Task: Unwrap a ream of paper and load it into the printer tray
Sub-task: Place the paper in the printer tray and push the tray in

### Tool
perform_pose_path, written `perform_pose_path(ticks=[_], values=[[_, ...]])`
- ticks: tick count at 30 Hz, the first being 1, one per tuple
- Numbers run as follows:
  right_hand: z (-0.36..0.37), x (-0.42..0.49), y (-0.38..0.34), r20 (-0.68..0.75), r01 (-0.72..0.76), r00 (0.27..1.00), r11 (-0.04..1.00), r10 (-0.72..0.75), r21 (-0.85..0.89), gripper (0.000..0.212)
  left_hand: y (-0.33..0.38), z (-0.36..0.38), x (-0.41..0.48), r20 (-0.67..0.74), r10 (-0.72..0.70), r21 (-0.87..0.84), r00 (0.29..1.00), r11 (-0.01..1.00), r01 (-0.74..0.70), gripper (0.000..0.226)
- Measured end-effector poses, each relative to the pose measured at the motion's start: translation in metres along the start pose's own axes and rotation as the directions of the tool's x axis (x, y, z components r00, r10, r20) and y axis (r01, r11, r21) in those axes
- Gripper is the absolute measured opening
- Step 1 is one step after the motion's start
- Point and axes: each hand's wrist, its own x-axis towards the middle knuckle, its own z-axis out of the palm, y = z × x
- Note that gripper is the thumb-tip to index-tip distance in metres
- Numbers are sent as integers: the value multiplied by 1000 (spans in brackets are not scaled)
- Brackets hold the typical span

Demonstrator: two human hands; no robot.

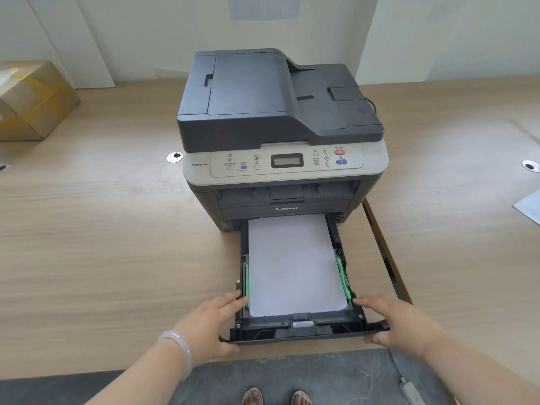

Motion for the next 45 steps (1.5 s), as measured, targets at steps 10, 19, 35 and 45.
perform_pose_path(ticks=[10, 19, 35, 45], values=[[-23, 46, -4, -256, -56, 962, 987, 93, 149, 102, -9, -23, 31, -379, -267, -187, 886, 960, 209, 128], [-58, 96, -7, -342, -132, 921, 975, 188, 178, 112, -17, -51, 79, -454, -382, -283, 805, 918, 277, 131], [-69, 153, -2, -521, -21, 806, 894, 281, 448, 114, -19, -65, 125, -507, -561, -715, 654, 697, 44, 134], [-69, 174, -4, -551, -18, 730, 817, 405, 576, 86, -30, -62, 150, -494, -660, -798, 566, 603, 6, 112]])
